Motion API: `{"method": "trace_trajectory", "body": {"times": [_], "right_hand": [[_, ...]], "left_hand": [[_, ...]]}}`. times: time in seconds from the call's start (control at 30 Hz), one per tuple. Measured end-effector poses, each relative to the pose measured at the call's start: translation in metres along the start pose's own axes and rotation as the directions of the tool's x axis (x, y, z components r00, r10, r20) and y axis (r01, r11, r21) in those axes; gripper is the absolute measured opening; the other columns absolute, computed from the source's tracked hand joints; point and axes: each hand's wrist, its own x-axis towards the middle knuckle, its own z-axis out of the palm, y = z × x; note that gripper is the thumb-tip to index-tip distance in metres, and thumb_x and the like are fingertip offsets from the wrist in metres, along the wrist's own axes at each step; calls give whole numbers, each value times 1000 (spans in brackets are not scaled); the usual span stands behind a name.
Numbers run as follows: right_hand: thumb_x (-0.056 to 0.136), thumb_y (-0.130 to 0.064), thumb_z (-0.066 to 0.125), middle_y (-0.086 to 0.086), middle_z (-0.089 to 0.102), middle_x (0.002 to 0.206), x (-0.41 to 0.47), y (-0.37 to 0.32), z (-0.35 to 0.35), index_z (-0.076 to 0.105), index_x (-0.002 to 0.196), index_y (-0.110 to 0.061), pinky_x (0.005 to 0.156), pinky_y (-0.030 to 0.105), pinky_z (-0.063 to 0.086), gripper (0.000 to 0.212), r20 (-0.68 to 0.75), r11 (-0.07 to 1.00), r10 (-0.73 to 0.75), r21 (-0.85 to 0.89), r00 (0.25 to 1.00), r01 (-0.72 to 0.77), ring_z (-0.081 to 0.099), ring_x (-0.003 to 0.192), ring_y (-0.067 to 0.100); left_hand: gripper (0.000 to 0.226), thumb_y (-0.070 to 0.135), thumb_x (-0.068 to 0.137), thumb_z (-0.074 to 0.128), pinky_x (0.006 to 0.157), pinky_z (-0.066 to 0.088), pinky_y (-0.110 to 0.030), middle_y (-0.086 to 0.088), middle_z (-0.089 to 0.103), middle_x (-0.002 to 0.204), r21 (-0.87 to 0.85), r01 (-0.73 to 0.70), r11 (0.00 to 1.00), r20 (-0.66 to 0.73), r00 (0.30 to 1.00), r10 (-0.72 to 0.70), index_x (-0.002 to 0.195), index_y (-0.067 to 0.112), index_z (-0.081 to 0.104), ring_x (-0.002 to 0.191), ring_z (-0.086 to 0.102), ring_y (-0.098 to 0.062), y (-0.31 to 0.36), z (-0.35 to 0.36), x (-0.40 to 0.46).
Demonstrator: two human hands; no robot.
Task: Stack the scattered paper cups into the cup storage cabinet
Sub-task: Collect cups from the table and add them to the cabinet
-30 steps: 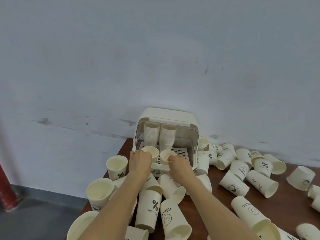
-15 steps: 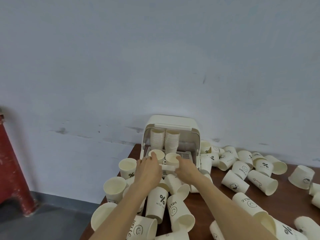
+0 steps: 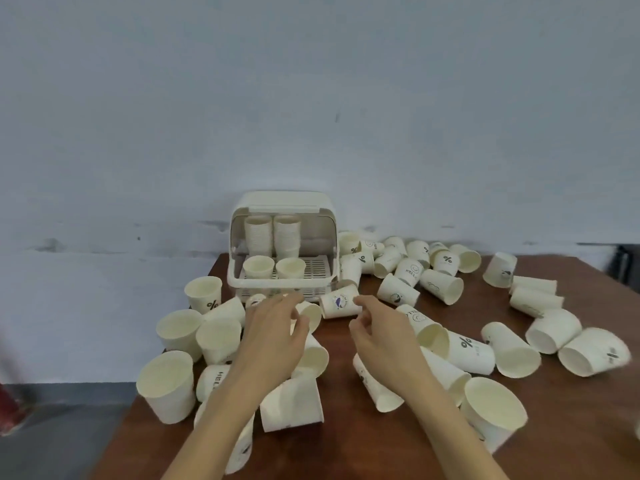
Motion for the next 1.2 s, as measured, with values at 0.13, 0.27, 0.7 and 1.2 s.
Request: {"method": "trace_trajectory", "body": {"times": [0.13, 0.27, 0.7, 1.2], "right_hand": [[94, -22, 50, -12, 60, 90, -26, 17, -19, 50, 134, -22, 85, 30, 48, 40, -35, 999, 34, 7, 999, -34, 56, 87, 6], [95, -23, 50, -18, 55, 91, -50, 35, -38, 49, 135, -26, 83, 19, 40, 39, -78, 998, 63, 6, 995, -63, 50, 93, 0], [96, -28, 49, -17, 56, 102, -94, 87, -76, 49, 133, -29, 90, 20, 39, 37, -182, 982, 142, -98, 973, -162, 50, 103, 3], [88, -45, 53, -15, 40, 79, -131, 129, -100, 67, 110, -33, 78, 26, 37, 29, -142, 925, 99, -352, 985, -144, 37, 83, 9]], "left_hand": [[31, 25, 94, 53, 96, 40, -33, 14, 57, 108, -51, -89, 995, -8, 996, 89, 124, 30, 58, 100, 53, -10, 22, 18, -3], [31, 26, 93, 53, 95, 41, -30, 15, 56, 110, -69, -108, 992, 51, 992, 111, 123, 31, 59, 108, 52, -13, 34, 34, -6], [28, 17, 90, 58, 86, 43, -27, 17, 56, 96, -153, -262, 953, 160, 945, 285, 115, 28, 66, 90, 55, -7, 80, 92, -9], [22, 19, 92, 49, 76, 26, -25, 10, 46, 83, -44, -311, 949, 289, 906, 310, 108, 26, 64, 77, 44, -14, 129, 161, 1]]}}
